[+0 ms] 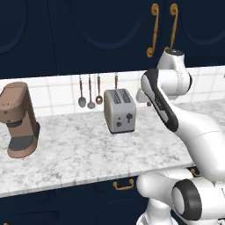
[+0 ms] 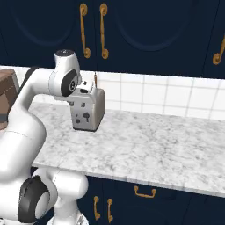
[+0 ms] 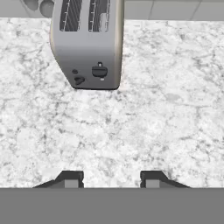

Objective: Take a straw from the drawer in front and place it inside the glass cup on the dining counter.

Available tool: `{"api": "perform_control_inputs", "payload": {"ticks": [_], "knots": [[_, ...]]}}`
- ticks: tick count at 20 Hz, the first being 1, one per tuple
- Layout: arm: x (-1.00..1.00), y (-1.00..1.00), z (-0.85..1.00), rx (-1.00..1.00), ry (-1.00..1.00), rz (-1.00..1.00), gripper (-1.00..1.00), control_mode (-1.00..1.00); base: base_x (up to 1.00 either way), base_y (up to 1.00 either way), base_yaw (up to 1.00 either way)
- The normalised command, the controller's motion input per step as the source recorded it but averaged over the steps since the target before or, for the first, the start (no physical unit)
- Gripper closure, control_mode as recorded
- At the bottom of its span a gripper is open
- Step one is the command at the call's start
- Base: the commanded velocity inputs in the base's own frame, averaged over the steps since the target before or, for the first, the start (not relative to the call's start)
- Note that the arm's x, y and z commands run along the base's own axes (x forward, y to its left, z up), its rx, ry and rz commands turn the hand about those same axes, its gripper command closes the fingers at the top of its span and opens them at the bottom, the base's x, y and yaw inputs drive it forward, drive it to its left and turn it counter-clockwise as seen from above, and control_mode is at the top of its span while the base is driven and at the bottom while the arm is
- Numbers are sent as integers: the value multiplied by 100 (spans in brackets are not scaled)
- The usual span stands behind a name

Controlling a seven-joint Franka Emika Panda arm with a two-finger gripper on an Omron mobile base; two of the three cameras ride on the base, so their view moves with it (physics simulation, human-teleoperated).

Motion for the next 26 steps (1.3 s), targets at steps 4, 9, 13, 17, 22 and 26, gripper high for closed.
{"api": "perform_control_inputs", "payload": {"ticks": [4, 9, 13, 17, 22, 26], "knots": [[-18, 0, 0, 0, -6, 0, -100, 100, -23, 0, 0], [0, 0, 0, 0, 0, 0, -100, 100, -99, -16, 0], [0, 0, 0, 0, 0, 0, -100, 100, -35, -43, 17], [0, 0, 0, 0, 0, 0, -100, 100, 7, -63, 41], [0, 0, 0, 0, 0, 0, -100, 100, 14, -71, 65], [0, 0, 0, 0, 0, 0, -100, 100, 0, -65, 73]]}}
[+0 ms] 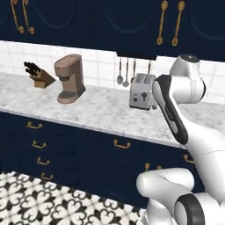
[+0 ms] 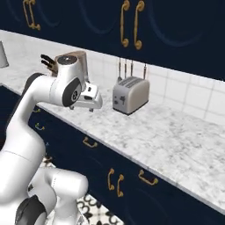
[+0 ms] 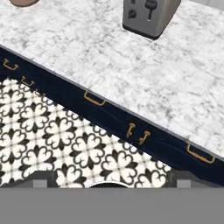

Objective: Take a straw from the drawer in front and place it inside the glass cup on the dining counter.

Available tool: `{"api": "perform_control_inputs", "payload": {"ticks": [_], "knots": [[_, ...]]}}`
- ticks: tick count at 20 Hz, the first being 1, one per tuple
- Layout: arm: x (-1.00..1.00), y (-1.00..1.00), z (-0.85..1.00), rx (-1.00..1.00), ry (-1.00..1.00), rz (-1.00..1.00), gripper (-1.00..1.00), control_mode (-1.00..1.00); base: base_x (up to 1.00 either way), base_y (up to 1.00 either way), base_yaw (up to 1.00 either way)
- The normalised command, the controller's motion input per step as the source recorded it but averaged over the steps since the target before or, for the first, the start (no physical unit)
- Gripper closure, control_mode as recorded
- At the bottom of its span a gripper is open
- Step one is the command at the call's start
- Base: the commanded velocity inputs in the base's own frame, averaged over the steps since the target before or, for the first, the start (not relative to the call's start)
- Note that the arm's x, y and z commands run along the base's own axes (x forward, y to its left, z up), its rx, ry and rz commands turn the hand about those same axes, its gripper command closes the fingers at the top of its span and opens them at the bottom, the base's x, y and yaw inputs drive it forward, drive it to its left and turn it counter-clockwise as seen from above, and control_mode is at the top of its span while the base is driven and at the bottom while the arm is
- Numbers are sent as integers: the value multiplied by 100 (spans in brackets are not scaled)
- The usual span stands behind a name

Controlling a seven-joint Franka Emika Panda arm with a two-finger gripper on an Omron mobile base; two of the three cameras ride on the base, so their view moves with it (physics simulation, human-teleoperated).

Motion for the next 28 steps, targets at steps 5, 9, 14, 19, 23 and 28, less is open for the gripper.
{"api": "perform_control_inputs", "payload": {"ticks": [5, 9, 14, 19, 23, 28], "knots": [[0, 0, 0, 0, 0, 0, -100, 100, 0, -77, 68], [0, 0, 0, 0, 0, 0, -100, 100, 0, -89, 59], [0, 0, 0, 0, 0, 0, -100, 100, 0, -91, 49], [0, 0, 0, 0, 0, 0, -100, 100, 0, -71, 41], [1, 19, -14, -10, -2, 29, -100, -100, 0, 0, 0], [25, 91, -63, -37, -7, 9, -100, -100, 0, 0, 0]]}}
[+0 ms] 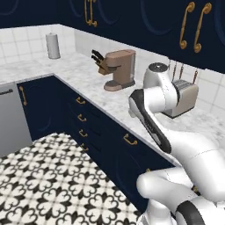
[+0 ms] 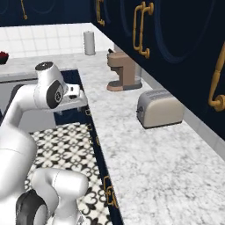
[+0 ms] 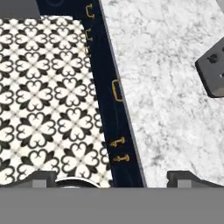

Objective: Take a straw from the drawer in front and place it inside the glass cup on the dining counter.

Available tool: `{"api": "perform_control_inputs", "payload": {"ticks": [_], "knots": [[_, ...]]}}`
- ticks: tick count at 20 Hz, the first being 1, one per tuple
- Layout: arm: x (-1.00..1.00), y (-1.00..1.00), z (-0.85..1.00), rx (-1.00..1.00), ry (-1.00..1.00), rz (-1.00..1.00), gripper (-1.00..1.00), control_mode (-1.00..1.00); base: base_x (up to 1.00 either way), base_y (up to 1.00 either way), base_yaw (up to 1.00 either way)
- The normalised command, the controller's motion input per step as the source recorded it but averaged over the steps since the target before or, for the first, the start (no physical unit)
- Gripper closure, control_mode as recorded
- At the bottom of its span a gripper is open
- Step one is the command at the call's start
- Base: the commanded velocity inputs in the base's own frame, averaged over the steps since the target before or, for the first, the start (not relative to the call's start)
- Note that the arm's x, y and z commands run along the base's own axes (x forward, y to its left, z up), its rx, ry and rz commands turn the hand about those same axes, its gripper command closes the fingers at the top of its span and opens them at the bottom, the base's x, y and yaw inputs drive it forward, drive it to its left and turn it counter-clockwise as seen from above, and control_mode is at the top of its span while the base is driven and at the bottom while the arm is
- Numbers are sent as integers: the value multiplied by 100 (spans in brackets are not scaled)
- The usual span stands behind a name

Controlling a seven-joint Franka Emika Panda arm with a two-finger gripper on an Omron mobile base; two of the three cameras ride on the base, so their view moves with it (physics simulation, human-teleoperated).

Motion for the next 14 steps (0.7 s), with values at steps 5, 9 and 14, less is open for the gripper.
{"api": "perform_control_inputs", "payload": {"ticks": [5, 9, 14], "knots": [[37, 82, -73, -48, -6, 0, -100, -100, 0, 0, 0], [49, 58, -74, -49, -4, 0, -100, -100, 0, 0, 0], [61, 37, -73, -47, 0, 0, -100, -100, 0, 0, 0]]}}
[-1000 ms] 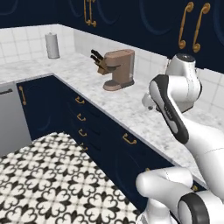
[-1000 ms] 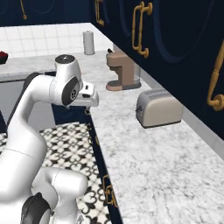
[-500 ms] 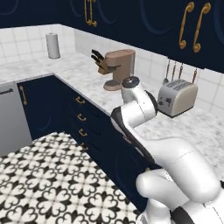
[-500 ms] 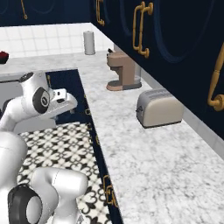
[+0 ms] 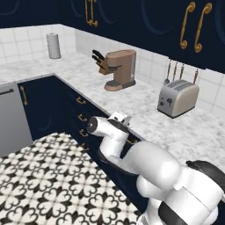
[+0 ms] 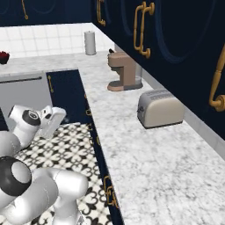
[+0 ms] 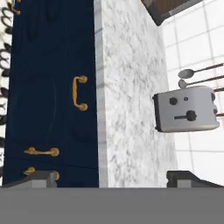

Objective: Take a straw from the drawer in front and place it inside the glass cup on the dining counter.

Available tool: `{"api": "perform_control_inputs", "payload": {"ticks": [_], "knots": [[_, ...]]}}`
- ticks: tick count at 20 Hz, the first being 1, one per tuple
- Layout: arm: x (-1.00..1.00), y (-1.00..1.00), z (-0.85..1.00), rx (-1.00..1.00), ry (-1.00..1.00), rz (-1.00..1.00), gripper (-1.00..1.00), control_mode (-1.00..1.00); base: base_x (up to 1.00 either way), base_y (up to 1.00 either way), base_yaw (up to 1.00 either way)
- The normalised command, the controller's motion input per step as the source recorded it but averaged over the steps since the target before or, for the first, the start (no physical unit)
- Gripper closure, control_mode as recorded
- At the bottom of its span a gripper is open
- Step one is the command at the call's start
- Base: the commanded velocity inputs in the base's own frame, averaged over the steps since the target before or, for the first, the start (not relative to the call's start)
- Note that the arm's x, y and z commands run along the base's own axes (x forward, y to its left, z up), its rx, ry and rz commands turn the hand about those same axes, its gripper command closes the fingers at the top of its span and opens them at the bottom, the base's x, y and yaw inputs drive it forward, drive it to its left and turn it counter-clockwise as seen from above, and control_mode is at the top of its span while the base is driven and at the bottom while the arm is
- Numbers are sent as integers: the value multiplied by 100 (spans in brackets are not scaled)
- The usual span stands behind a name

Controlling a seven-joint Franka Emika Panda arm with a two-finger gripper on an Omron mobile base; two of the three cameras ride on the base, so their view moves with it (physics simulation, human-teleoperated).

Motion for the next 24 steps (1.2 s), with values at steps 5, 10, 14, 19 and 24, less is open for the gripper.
{"api": "perform_control_inputs", "payload": {"ticks": [5, 10, 14, 19, 24], "knots": [[76, 21, -73, -42, 0, 0, -100, -100, 0, 0, 0], [69, 7, -74, -36, 5, -3, -100, -100, 0, 0, 0], [51, -2, -77, -28, 2, -4, -100, -100, 0, 0, 0], [44, -25, -62, -2, 2, -8, -100, -100, 0, 0, 0], [43, -19, -44, 0, 0, -14, -100, -100, 0, 0, 0]]}}
